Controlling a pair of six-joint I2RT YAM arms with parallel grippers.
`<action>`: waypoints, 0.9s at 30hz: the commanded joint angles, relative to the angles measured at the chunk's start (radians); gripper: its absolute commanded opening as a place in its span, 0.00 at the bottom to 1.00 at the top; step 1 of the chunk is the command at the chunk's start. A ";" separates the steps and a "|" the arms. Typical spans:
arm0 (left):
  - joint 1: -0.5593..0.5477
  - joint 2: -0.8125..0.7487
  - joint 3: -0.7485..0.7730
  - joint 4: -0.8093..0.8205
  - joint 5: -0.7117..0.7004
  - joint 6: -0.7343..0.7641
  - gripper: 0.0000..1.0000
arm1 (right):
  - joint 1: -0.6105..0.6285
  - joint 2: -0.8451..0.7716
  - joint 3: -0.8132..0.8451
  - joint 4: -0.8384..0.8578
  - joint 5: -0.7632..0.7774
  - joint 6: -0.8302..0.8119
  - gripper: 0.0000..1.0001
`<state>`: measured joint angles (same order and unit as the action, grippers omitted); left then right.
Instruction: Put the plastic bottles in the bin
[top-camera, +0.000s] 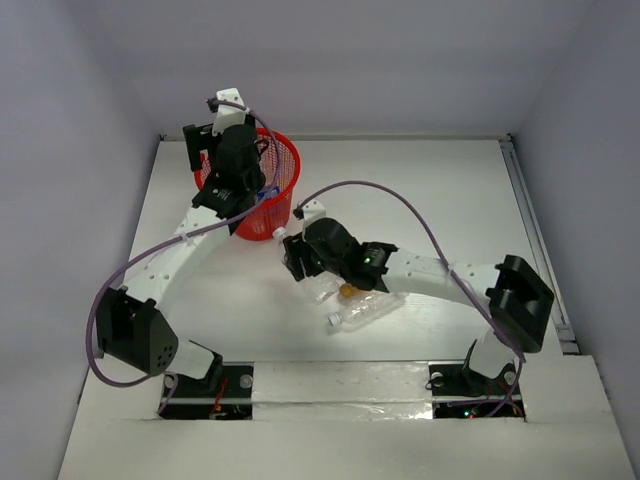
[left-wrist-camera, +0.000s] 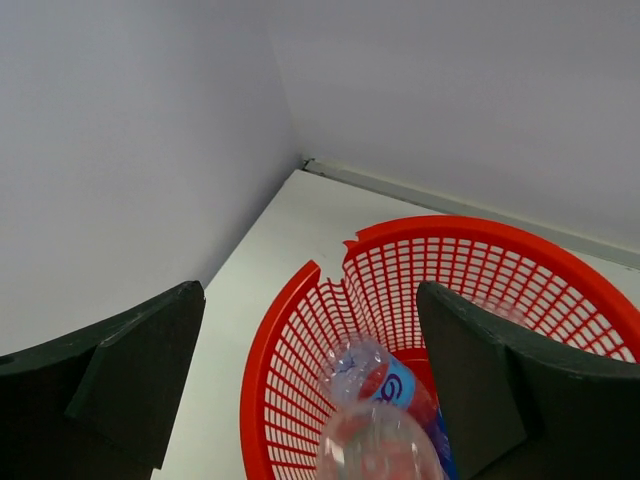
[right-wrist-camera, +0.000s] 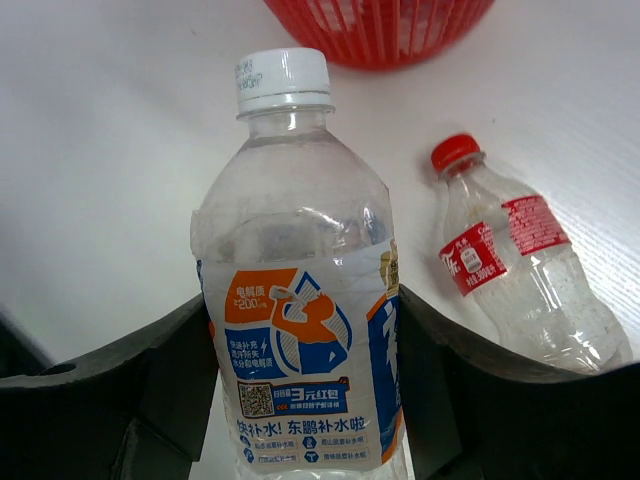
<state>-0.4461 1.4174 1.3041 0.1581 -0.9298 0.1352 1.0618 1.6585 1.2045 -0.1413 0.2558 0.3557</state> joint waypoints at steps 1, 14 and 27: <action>-0.009 -0.083 0.066 -0.035 0.054 -0.080 0.87 | 0.007 -0.100 -0.011 0.118 0.000 0.031 0.64; -0.019 -0.396 0.011 -0.256 0.356 -0.342 0.84 | -0.002 -0.132 0.212 0.270 0.143 -0.052 0.63; -0.019 -0.589 -0.201 -0.227 0.424 -0.393 0.81 | -0.193 0.294 0.716 0.411 0.157 -0.168 0.62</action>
<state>-0.4633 0.8360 1.1137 -0.0982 -0.5392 -0.2409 0.8879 1.8645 1.8145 0.2016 0.3985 0.2462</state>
